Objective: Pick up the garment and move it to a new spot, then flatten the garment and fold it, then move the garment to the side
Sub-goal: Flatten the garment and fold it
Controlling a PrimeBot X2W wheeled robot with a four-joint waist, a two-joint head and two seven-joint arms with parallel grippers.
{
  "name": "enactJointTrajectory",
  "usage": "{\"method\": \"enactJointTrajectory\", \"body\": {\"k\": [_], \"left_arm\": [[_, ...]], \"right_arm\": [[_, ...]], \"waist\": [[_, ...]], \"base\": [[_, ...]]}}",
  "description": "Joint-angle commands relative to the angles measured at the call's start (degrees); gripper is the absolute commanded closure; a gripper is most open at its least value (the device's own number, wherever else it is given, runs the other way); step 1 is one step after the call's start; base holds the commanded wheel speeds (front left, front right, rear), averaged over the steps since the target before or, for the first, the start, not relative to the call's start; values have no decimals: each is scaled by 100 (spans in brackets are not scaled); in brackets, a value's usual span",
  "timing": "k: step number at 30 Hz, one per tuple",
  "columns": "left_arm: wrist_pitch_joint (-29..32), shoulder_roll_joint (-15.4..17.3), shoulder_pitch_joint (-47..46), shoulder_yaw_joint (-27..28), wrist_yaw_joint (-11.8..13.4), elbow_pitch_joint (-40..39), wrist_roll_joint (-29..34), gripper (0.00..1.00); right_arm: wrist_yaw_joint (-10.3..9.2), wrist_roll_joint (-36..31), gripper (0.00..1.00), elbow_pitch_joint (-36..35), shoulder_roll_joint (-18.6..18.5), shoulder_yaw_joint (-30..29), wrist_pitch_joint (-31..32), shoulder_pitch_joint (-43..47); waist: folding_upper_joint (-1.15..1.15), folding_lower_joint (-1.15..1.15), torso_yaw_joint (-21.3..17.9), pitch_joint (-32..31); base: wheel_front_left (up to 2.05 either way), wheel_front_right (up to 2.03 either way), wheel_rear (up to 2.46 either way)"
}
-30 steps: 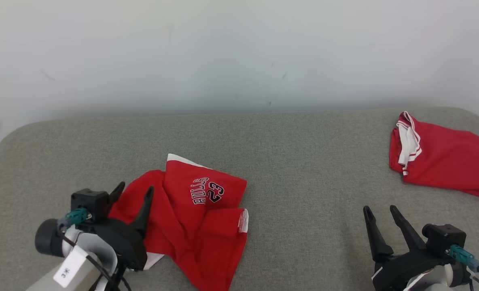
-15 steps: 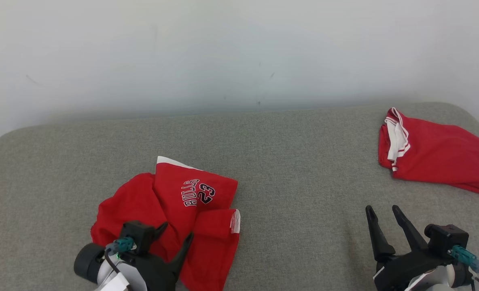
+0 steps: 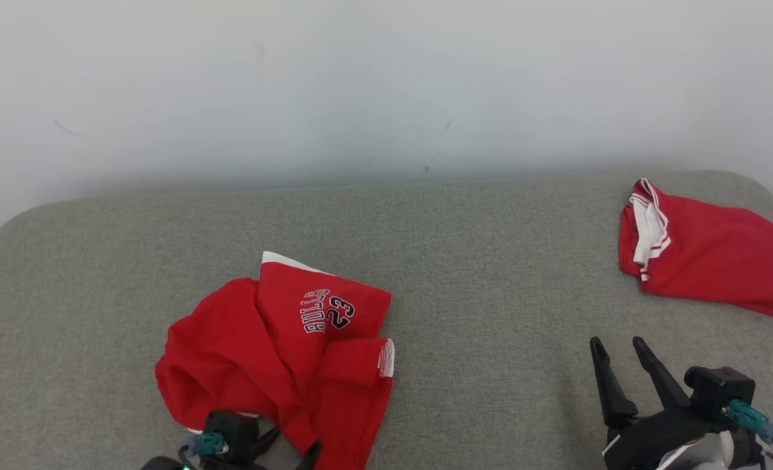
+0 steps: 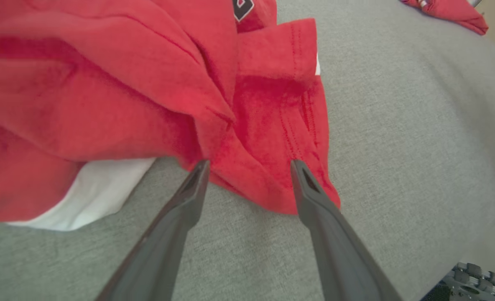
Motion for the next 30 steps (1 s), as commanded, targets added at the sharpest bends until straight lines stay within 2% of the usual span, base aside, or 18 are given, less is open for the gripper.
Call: {"method": "enactJointTrajectory", "body": {"k": [1,6,10,11,12,13,19,24,30], "left_arm": [[-62,-44,84,55,-52,46,-127,0],[-91,-257,5,80,-248,602,-174,0],[-227,-562,-46,202,-587,1082,-450,0],[-216,-594,-60,184,-659,1210,-442,28],[-245,-636,-78,181,-717,1319,-444,61],[-287,-688,-89,191,-787,1385,-476,100],[-536,-827,-311,212,-1080,1381,-377,100],[-597,-712,-652,211,-1008,845,-115,100],[-305,-523,-1114,140,-847,-112,163,100]], "right_arm": [[-3,-3,0,-2,-33,-3,13,-25],[-3,0,0,0,-39,71,31,-95],[-3,43,0,6,-89,111,41,-131],[-3,49,0,2,-92,133,42,-143],[-3,53,0,8,-102,129,45,-140],[-3,60,0,7,-104,120,35,-140],[-3,62,0,-5,-137,71,22,-71],[-3,67,0,-5,-135,52,19,-64],[-3,69,0,8,-94,66,-10,-51]], "waist": [[0,0,13,1],[0,0,-17,-1],[0,0,-101,-3],[0,0,-142,-9],[0,0,-167,-12],[0,0,-195,-19],[0,0,-318,-62],[0,0,-334,-85],[0,0,-375,-90]], "base": [[0,0,0],[0,0,0],[0,0,0],[0,0,0],[0,0,0],[0,0,0],[0,0,0],[0,0,0],[0,0,0]]}}
